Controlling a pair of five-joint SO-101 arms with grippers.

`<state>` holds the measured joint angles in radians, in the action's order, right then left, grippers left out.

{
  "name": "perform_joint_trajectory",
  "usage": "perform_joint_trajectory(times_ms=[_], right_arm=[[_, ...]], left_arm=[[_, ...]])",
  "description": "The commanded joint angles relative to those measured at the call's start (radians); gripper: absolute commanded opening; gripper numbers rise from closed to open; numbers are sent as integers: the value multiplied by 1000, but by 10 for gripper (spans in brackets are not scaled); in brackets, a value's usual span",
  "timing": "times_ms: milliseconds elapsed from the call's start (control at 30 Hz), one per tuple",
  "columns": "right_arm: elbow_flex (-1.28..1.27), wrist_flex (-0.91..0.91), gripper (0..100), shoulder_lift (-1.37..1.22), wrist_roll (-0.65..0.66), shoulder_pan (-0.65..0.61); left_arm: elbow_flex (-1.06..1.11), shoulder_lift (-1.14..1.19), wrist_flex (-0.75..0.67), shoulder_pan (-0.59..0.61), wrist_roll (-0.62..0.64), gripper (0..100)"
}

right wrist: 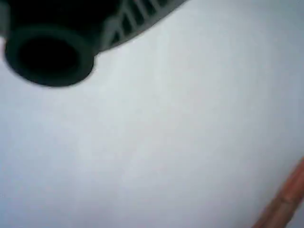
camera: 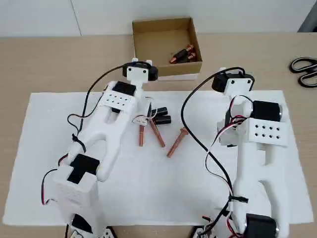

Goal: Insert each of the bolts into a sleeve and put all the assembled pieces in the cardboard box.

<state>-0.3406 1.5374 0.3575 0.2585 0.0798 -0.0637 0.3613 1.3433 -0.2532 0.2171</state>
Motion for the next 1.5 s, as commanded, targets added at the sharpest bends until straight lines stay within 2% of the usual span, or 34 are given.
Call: perform_joint_trajectory(times_ms=[0,300,567,933,1200,1467], right_arm=[[6,-13,4,31,3,8],[6,-13,4,31,2,8],[6,-13,4,31,2,8],[6,-15,4,30,0,7],[6,-15,4,30,0,8],[6,-15,4,30,0,8]], left_arm=[[-97,-5,78,5,5,66],[-113,6,95,-5,5,66],[-54,6,15,-17,5,66],[-47,8,11,-18,8,66],[-53,118,11,-18,28,66],[-53,120,-6,-43,48,66]])
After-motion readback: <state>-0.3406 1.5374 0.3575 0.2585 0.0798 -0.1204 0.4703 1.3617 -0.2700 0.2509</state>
